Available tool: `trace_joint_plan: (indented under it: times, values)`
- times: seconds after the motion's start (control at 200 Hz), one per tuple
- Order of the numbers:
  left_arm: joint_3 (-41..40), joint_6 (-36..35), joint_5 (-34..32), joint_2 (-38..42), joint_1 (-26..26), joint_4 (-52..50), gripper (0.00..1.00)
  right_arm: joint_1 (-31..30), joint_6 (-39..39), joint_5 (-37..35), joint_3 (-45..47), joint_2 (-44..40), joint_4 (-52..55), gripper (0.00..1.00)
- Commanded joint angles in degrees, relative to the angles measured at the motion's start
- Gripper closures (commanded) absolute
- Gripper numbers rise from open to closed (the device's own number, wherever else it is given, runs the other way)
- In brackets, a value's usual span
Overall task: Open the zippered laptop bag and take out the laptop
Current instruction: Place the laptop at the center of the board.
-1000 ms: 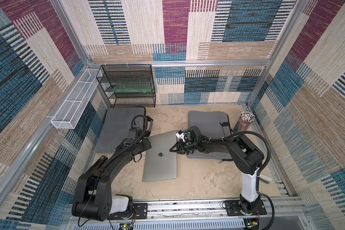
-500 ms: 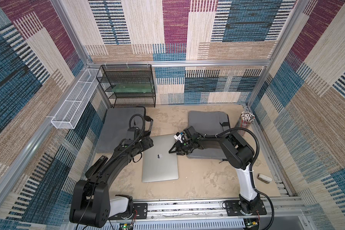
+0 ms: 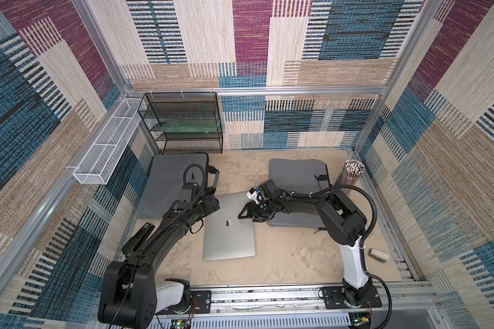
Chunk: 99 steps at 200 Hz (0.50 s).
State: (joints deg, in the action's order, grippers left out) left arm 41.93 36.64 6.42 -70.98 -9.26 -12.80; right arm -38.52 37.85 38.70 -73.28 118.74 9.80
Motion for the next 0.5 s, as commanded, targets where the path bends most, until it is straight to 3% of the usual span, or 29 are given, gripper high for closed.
trace_joint_plan:
  times: [0.0,0.145,0.346,0.491]
  values:
    - [-1.0,3.1,1.3,1.5,0.6,3.4,0.12,-0.5,-1.5,-13.0,0.6,-1.5,10.9,0.35]
    - [-1.7,5.3,4.5,2.7,2.1,5.5,0.12,-1.4,-2.5,-20.0,0.5,-4.8,14.9,0.31]
    - [-3.4,12.3,5.6,5.1,3.4,7.2,0.24,-1.7,-3.6,-28.8,1.1,-11.6,19.7,0.29]
    - [-1.7,9.7,7.5,5.3,3.3,5.3,0.23,-1.1,-3.3,-38.0,3.5,-18.9,23.1,0.20]
